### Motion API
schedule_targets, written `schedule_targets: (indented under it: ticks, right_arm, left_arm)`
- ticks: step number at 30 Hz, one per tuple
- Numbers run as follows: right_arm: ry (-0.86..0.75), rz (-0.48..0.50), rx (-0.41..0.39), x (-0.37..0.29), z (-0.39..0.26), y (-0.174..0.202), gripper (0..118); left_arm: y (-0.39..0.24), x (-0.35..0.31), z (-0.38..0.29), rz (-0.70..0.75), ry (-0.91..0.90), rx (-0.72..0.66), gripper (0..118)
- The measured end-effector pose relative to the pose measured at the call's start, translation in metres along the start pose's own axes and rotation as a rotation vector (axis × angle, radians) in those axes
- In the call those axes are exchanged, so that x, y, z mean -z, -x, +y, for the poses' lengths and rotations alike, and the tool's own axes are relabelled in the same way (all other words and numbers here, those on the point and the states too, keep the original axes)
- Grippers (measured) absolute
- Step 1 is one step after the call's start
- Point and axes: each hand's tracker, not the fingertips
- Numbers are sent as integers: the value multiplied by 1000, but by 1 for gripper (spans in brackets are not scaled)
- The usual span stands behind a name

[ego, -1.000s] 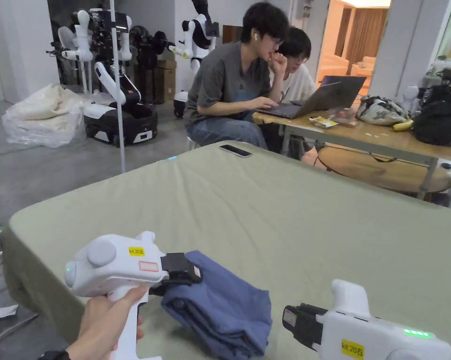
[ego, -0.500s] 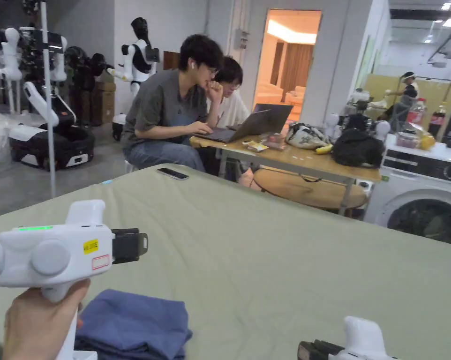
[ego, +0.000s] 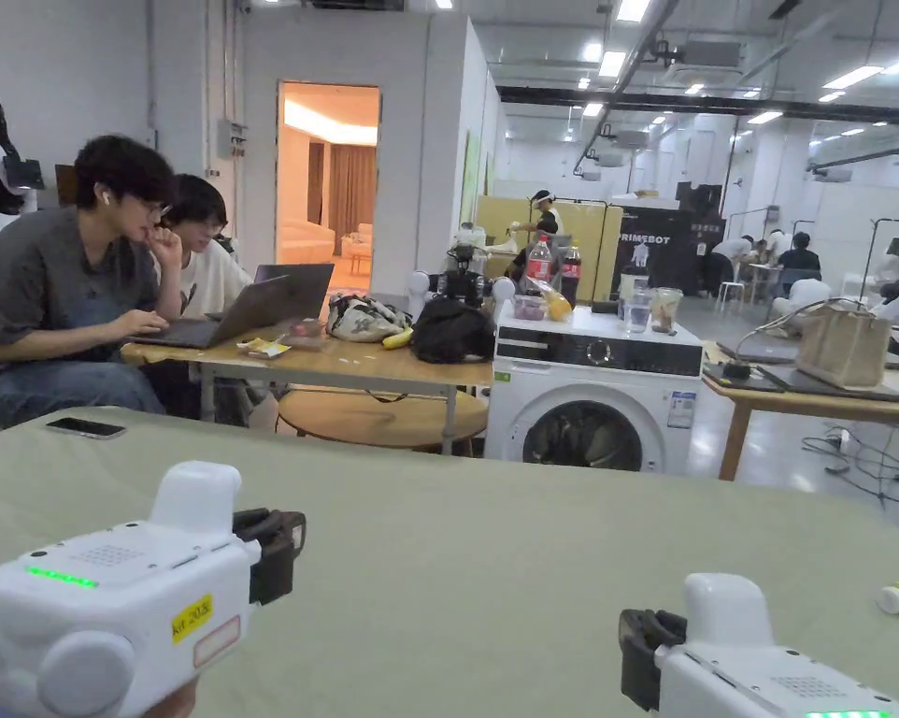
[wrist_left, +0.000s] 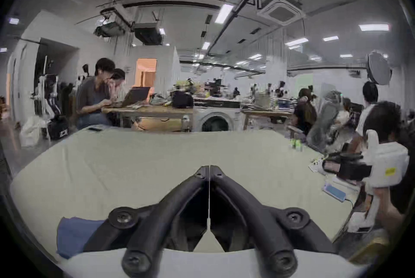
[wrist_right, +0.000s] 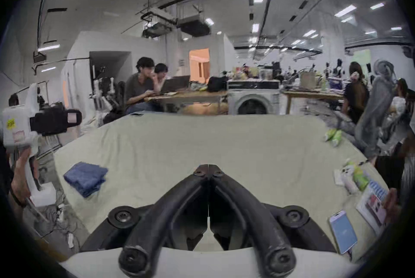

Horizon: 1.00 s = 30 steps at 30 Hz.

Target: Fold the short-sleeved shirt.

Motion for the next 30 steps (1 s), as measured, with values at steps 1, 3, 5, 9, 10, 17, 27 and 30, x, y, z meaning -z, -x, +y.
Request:
schedule_targets:
  ticks: [1,3,5,9,10,17,27,30]
  right_arm:
    - [-19,-18,1,-4,1,-3,0]
    - [-49,-66,3,-11,1,-7,0]
    - [-87,-98,26,-19,-2,-11,0]
    - [-154,-122,28,-30,-9,-14,0]
    - [-160,-129,6,-31,-9,-13,0]
    - [-146,-138,-12,-32,-8,-11,0]
    - [-112,-138,-16,-37,-2,-5,79]
    - [-150,-126,30,-43,0,1,105]
  left_arm:
    - [-8,4,-1,18,20,29,0]
    - [-19,6,-7,12,16,52,0]
    - [-24,4,-11,18,14,41,0]
    - [-32,-7,-18,23,-53,3,0]
    - [-39,-8,-16,22,-50,11,0]
    - [-36,-12,-11,39,-60,46,0]
    - [-41,-18,-5,141,-47,81,54]
    - [-47,-21,-6,150,-46,37,101]
